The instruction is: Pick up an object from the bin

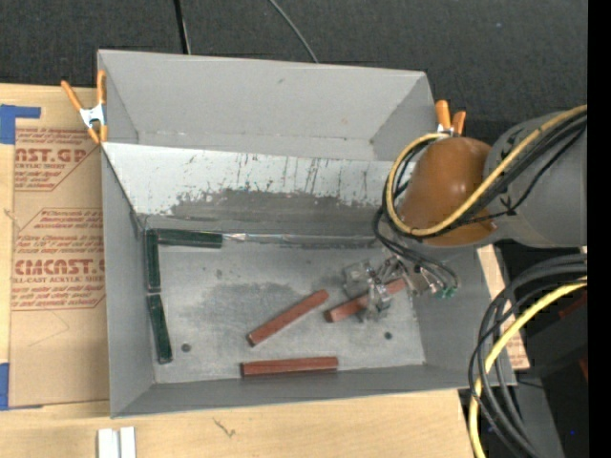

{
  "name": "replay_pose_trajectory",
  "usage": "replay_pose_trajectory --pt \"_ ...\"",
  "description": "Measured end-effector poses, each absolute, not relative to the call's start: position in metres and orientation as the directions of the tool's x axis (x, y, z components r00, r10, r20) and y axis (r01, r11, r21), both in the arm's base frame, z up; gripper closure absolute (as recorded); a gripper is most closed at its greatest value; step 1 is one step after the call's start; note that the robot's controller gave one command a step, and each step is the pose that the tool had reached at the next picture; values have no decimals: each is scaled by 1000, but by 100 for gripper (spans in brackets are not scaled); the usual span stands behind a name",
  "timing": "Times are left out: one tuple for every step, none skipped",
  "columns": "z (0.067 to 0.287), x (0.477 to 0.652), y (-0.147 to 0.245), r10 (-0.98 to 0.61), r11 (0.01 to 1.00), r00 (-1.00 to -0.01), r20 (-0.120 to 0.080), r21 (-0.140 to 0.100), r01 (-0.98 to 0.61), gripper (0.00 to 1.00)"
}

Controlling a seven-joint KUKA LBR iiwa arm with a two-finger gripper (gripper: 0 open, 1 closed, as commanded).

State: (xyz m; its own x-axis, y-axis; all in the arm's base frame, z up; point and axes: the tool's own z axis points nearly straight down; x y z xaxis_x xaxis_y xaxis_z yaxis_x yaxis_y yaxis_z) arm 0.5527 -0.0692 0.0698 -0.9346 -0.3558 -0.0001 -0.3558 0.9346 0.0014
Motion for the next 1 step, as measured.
replay_pose_trajectory --pt "70 553 -69 -356 934 -934 0 1 -356 100"
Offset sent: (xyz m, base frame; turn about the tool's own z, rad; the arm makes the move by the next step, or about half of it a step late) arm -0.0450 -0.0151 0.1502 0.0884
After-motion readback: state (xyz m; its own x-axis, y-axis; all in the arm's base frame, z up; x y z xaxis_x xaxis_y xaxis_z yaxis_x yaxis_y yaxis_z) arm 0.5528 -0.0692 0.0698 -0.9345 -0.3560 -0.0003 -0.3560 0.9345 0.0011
